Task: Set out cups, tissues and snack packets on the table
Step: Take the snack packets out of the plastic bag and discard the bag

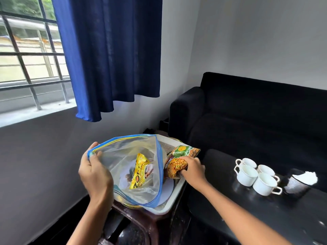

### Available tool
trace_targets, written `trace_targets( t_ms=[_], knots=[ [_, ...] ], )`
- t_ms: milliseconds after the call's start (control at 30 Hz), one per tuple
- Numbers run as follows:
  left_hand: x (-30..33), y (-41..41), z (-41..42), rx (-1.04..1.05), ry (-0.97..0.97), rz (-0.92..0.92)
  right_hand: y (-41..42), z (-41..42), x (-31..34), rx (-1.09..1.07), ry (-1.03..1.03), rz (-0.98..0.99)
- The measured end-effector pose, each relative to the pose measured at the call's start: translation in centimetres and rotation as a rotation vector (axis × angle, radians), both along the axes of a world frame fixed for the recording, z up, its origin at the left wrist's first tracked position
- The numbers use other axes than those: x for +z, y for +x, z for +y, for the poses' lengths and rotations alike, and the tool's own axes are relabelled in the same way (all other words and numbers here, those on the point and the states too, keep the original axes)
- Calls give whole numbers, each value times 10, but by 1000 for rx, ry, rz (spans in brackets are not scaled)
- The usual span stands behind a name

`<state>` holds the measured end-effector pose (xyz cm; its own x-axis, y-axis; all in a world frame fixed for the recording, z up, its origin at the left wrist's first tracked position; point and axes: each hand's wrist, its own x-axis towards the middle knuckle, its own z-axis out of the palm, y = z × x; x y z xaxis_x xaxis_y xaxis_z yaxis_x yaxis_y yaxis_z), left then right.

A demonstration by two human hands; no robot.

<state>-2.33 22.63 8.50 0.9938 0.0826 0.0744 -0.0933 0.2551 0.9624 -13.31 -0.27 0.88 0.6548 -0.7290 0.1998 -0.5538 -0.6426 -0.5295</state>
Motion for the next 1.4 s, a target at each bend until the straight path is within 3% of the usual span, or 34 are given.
trace_targets(
  t_ms=[267, 367, 433, 533, 633, 700, 767, 867, 1067, 1267, 1400],
  knots=[
    [-9, -9, -5, 5, 56, -32, 23, -9, -14, -17, -37, 315],
    [-9, -10, -6, 5, 57, -44, 19, -5, -3, -15, -45, 329],
    [-10, -11, -7, -5, 61, -56, 11, 5, 12, -74, -29, 182],
    [-11, -16, -10, -28, 55, -76, -7, 29, 40, -143, -60, -285],
    [-11, -27, -14, -42, 72, -101, -32, 64, 71, -9, -126, -680],
    [-9, -38, -18, -61, 105, -127, -45, 89, 88, 152, -156, -726],
    [-7, -53, -22, -95, 149, -173, -49, 107, 96, 320, -170, -612],
    [-5, -74, -28, -202, 191, -243, -39, 115, 92, 472, -168, -264],
    [-2, -114, -26, -302, 226, -357, 12, 86, 65, 460, -254, 431],
    [-10, -117, -19, -321, 224, -373, 36, 70, 41, 346, -54, 556],
    [-17, -119, -20, -350, 236, -411, 44, 65, 30, 293, -79, 704]
  ],
)
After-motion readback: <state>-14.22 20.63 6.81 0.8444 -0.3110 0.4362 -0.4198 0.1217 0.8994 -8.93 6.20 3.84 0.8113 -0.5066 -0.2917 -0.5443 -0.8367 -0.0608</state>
